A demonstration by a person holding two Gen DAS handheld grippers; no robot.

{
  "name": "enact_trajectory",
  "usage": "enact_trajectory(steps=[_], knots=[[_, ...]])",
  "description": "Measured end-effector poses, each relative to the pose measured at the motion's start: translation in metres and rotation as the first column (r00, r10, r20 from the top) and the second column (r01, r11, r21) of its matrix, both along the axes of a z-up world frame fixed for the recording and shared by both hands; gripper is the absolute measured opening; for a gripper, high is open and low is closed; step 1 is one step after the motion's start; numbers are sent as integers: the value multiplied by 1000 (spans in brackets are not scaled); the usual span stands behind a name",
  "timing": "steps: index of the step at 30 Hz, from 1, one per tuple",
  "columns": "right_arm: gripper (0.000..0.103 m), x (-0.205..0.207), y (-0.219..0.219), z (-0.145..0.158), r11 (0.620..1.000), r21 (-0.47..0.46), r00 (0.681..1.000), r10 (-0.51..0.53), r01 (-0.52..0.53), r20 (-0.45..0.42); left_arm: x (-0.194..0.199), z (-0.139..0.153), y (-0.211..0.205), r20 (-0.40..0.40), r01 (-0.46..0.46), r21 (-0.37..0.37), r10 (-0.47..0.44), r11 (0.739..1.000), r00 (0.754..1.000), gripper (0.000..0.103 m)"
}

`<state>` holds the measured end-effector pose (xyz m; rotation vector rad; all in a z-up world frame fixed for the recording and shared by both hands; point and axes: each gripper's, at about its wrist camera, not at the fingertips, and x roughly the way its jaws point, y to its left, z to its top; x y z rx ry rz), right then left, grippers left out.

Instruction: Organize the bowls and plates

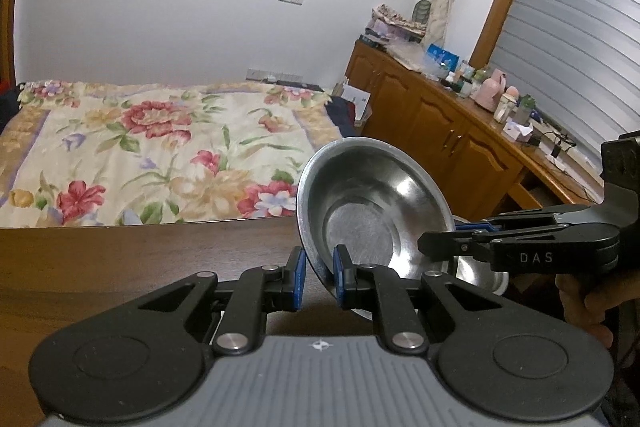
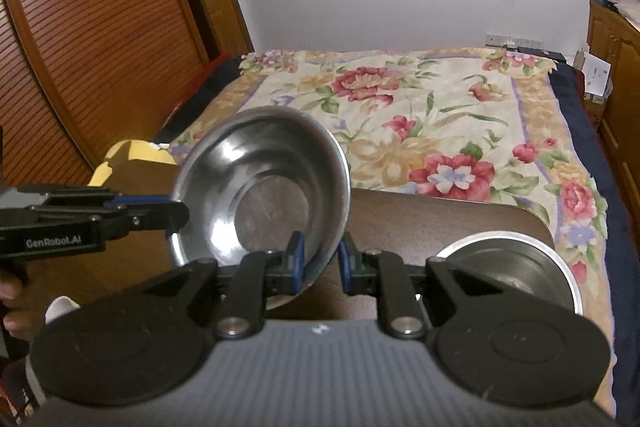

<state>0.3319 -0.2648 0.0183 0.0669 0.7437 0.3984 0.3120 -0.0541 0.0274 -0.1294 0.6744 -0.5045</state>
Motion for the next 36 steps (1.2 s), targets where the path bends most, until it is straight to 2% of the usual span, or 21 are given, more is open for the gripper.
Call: enact_trajectory(steps=[15, 25, 36], knots=[[20, -54, -3, 8, 999, 20, 999, -32, 31, 24, -58, 11, 0, 46, 37, 18, -38, 999, 998, 16], [20, -85, 0, 12, 999, 22, 999, -25, 24, 30, -90, 11, 7, 50, 48, 21, -49, 999, 998, 17], [20, -114, 0, 3, 999, 42, 1000, -6, 5, 28, -124, 4, 6, 46, 48, 34, -49, 998, 998, 17]])
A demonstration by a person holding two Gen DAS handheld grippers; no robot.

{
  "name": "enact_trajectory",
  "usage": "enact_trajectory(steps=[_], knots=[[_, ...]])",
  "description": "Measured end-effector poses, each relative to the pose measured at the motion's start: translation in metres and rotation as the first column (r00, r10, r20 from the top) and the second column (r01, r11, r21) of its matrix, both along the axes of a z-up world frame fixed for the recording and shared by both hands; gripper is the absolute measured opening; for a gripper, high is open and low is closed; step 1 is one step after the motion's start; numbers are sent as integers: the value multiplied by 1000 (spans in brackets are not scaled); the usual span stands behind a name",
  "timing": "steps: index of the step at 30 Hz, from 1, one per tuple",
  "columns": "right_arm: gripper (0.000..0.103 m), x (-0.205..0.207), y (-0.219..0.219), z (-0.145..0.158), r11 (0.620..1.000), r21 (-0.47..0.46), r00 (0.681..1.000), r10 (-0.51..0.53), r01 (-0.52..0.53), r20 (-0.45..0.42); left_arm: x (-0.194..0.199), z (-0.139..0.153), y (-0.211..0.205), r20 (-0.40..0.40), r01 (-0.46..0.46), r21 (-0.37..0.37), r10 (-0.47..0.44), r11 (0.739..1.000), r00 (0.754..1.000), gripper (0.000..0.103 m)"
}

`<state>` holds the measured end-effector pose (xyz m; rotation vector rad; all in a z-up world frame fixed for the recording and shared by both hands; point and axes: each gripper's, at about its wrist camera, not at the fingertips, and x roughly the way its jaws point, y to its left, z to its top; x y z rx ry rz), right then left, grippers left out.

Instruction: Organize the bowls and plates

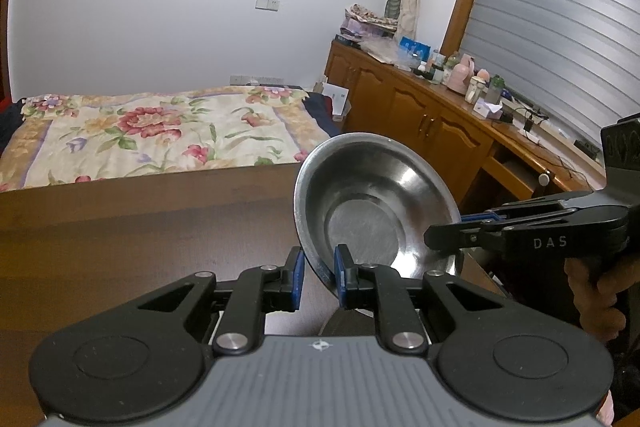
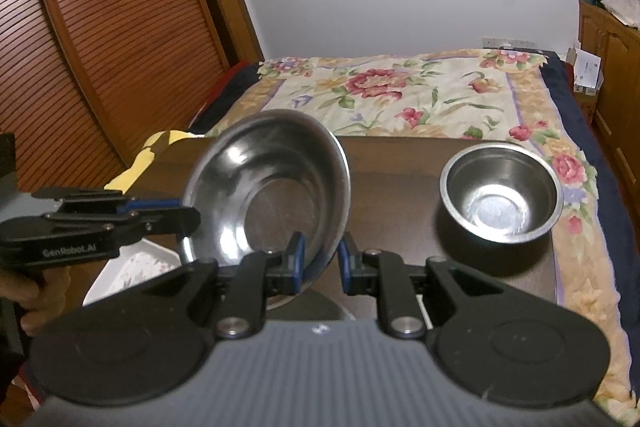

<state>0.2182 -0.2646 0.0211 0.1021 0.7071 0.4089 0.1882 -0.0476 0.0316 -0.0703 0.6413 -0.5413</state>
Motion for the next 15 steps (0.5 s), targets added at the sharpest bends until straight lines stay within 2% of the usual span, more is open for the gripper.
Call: enact_trajectory(steps=[7, 15], knots=[[20, -20, -4, -5, 1000, 15, 1000, 9, -9, -11, -18, -6, -4, -8, 10, -2, -10, 1000, 1000, 18], [20, -37, -11, -10, 999, 39, 1000, 13, -13, -15, -44, -9, -14, 21, 14, 37, -15, 999, 1000, 20]])
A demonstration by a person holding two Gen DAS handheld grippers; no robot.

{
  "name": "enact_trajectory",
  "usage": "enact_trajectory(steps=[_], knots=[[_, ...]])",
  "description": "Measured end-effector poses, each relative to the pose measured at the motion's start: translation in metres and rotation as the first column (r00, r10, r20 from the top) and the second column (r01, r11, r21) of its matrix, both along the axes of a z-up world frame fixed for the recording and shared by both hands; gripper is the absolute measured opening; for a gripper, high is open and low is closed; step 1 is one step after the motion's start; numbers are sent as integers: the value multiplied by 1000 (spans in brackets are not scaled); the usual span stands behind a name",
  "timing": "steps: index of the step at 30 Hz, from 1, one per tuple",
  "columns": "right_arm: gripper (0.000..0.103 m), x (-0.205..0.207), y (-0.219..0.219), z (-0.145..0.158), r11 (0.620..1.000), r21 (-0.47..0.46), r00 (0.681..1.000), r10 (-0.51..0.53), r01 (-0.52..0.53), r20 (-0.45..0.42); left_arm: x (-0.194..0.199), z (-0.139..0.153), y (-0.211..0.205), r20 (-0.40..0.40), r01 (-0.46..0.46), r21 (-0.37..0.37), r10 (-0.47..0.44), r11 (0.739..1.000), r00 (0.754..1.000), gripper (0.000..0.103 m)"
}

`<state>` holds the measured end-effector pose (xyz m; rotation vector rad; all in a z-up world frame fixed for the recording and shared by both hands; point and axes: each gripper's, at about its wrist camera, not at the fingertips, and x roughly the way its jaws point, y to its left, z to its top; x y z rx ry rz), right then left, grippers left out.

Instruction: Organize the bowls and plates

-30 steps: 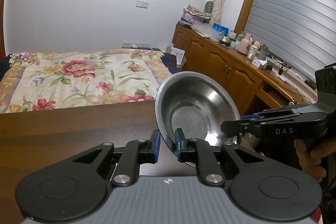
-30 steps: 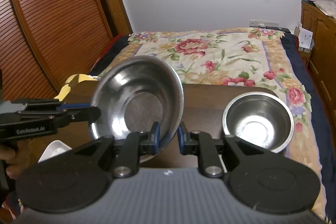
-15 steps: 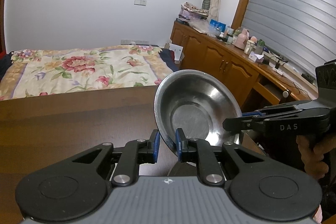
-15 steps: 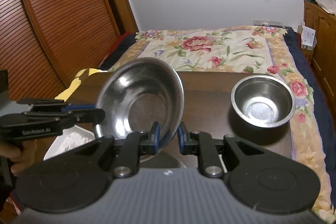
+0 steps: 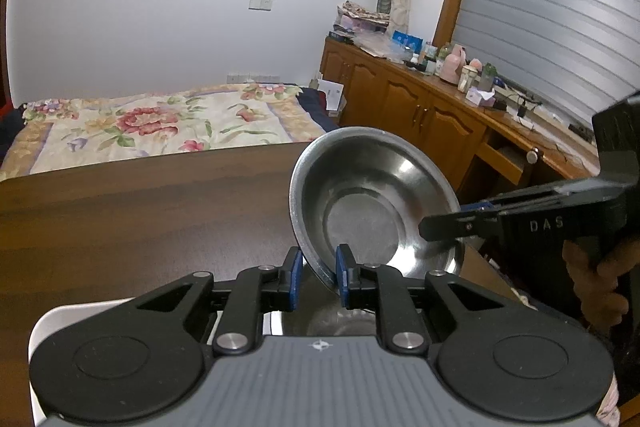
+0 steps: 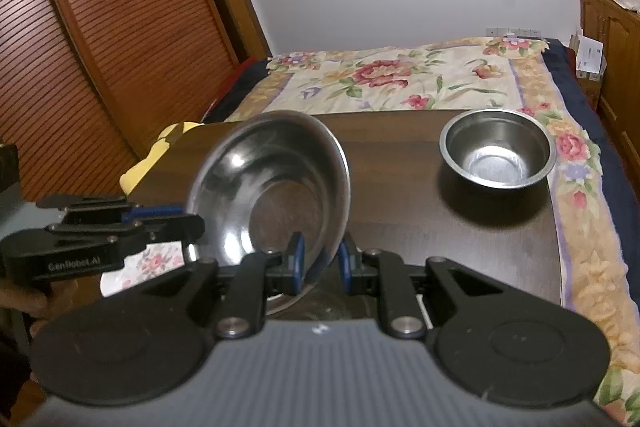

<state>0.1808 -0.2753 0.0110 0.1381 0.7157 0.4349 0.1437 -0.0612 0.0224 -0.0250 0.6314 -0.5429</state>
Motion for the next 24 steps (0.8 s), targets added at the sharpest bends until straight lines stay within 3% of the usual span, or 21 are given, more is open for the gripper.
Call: enact_trajectory(steps=[15, 24], knots=[[20, -23, -1, -28, 999, 40, 999, -31, 32, -23, -19, -26, -4, -5, 14, 40, -13, 999, 1000, 20], [20, -39, 4, -39, 998, 5, 998, -65, 65, 16, -27, -34, -8, 14, 16, 75, -17, 997, 1000, 20]])
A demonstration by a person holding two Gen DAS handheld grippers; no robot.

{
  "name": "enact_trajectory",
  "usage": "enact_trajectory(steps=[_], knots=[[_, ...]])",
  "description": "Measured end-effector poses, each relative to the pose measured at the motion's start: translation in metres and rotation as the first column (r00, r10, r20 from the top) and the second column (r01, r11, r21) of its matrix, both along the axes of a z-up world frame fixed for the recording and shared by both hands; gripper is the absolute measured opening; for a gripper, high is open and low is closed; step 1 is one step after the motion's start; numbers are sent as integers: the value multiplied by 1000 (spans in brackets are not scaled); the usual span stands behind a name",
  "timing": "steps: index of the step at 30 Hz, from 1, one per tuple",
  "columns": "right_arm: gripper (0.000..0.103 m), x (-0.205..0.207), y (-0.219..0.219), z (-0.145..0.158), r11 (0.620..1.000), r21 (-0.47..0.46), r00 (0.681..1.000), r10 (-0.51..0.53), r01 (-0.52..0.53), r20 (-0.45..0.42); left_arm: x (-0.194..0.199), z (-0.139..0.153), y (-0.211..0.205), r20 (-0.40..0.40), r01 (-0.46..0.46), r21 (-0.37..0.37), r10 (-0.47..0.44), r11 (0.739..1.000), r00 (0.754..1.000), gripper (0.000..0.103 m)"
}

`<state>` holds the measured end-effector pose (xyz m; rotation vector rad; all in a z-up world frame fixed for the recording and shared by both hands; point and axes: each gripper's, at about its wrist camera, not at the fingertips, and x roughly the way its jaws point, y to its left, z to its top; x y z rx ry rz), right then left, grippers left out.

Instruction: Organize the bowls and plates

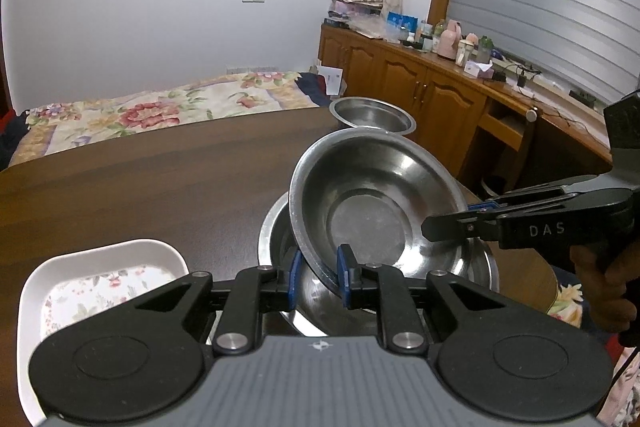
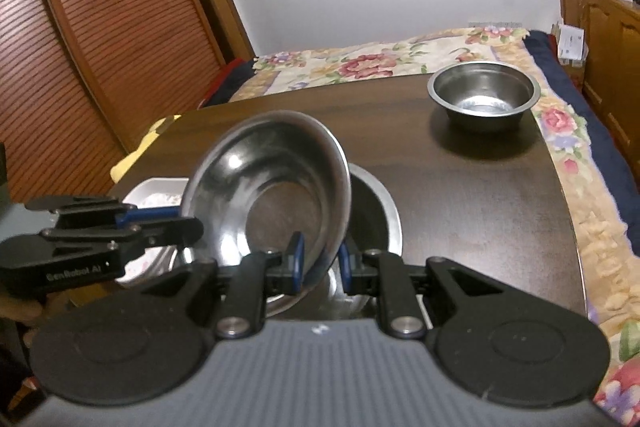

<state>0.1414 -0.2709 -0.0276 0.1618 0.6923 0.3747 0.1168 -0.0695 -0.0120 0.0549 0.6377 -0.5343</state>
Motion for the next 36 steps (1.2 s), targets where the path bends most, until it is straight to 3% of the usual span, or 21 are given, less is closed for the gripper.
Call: enact_trajectory(steps=[6, 12, 17, 22, 36], knots=[[19, -4, 3, -10, 1000, -4, 1000, -18, 18, 11, 2, -10, -10, 46, -22, 72, 18, 997, 999, 20], [19, -8, 6, -12, 998, -52, 998, -29, 33, 62, 2, -15, -13, 56, -19, 81, 15, 997, 998, 21], [16, -10, 13, -9, 989, -145, 995, -12, 26, 102, 2, -23, -13, 47, -20, 98, 16, 995, 999, 20], [11, -7, 10, -5, 987, -162, 994, 0, 18, 108, 2, -25, -14, 64, -29, 125, 21, 992, 998, 16], [11, -4, 21, -4, 958, -284, 994, 57, -28, 95, 5, -24, -13, 62, -39, 108, 32, 993, 998, 15]])
